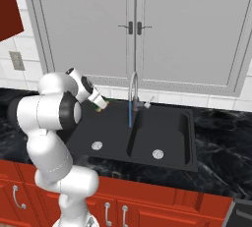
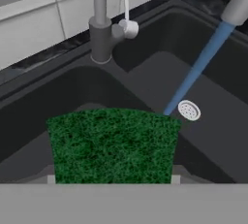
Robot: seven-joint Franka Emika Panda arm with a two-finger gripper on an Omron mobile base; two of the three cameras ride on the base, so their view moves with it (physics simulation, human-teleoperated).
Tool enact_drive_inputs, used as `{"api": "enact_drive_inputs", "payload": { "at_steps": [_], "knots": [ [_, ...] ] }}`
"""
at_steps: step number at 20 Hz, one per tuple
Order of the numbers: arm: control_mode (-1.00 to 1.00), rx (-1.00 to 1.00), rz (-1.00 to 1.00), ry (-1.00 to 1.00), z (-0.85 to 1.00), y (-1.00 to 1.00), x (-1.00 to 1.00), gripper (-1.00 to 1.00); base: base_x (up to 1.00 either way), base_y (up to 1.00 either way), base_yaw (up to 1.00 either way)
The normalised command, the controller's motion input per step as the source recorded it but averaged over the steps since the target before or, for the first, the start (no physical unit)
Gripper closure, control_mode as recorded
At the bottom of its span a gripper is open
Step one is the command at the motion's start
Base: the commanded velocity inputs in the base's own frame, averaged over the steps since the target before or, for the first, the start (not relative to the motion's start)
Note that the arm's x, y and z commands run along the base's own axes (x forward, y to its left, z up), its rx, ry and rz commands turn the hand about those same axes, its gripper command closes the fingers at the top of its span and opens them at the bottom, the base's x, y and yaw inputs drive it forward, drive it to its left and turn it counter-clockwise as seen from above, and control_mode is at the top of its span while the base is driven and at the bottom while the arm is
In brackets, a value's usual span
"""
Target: Soak the sponge with water for a few seconds and then drop it inside the sink.
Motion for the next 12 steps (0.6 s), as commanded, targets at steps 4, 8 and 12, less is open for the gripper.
{"api": "enact_drive_inputs", "payload": {
  "at_steps": [4,8,12],
  "knots": [
    [-1.0,0.1,0.21,0.13,0.2,0.16,-0.08,1.0,0.0,0.0,0.0],
    [-1.0,0.05,0.21,0.12,0.2,0.14,-0.24,1.0,0.0,0.0,0.0],
    [-1.0,0.03,0.25,0.06,0.14,0.06,-0.21,1.0,0.0,0.0,0.0]
  ]
}}
